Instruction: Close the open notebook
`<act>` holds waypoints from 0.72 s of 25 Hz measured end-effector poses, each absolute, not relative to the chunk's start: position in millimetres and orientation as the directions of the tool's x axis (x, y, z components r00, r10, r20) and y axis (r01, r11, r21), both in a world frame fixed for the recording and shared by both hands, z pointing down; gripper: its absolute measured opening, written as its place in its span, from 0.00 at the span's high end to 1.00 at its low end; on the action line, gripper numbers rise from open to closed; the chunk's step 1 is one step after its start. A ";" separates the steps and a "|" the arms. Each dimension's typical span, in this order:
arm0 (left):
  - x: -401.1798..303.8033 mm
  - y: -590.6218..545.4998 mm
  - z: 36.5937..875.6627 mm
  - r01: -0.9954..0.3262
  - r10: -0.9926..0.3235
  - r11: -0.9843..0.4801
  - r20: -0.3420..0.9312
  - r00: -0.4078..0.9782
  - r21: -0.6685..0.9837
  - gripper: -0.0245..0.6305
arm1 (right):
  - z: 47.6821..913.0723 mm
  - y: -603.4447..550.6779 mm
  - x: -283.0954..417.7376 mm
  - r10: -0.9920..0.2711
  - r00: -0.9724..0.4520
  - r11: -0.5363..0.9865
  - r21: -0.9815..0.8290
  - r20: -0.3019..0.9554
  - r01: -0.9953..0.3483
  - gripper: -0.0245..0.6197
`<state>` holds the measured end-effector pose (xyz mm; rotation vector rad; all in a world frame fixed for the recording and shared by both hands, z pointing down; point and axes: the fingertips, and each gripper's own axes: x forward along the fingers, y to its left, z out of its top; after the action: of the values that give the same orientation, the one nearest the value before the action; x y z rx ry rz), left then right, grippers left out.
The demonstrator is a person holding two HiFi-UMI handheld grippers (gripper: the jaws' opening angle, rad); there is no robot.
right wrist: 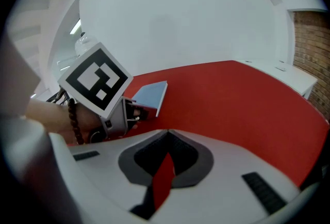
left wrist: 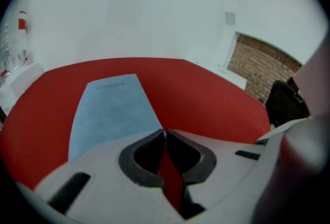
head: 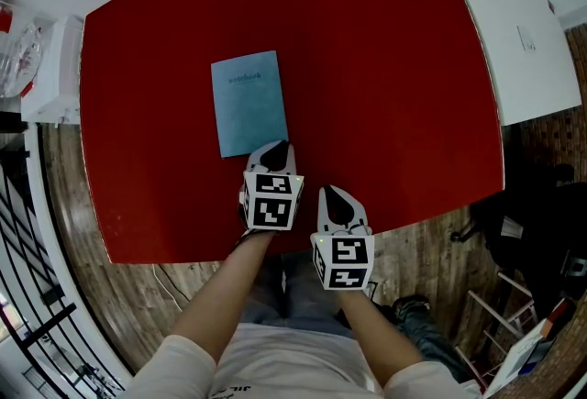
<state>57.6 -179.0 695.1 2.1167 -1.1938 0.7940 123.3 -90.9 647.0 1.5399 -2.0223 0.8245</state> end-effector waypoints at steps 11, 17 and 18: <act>63.9 -172.7 694.0 -0.868 -0.515 -0.449 0.732 0.446 0.213 0.84 | 644.6 -88.9 121.1 -0.684 -0.273 0.200 -0.186 0.677 -0.962 0.96; 59.0 -176.9 685.9 -0.875 -0.535 -0.438 0.722 0.439 0.207 0.84 | 642.3 -88.9 121.6 -0.686 -0.275 0.206 -0.182 0.673 -0.961 0.96; 58.3 -176.5 682.7 -0.874 -0.536 -0.439 0.721 0.440 0.207 0.84 | 640.4 -89.5 121.5 -0.688 -0.276 0.209 -0.181 0.671 -0.961 0.95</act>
<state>58.3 -176.5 682.7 2.1248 -1.1790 0.7750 121.5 -89.5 640.4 1.5270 -2.0402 0.8114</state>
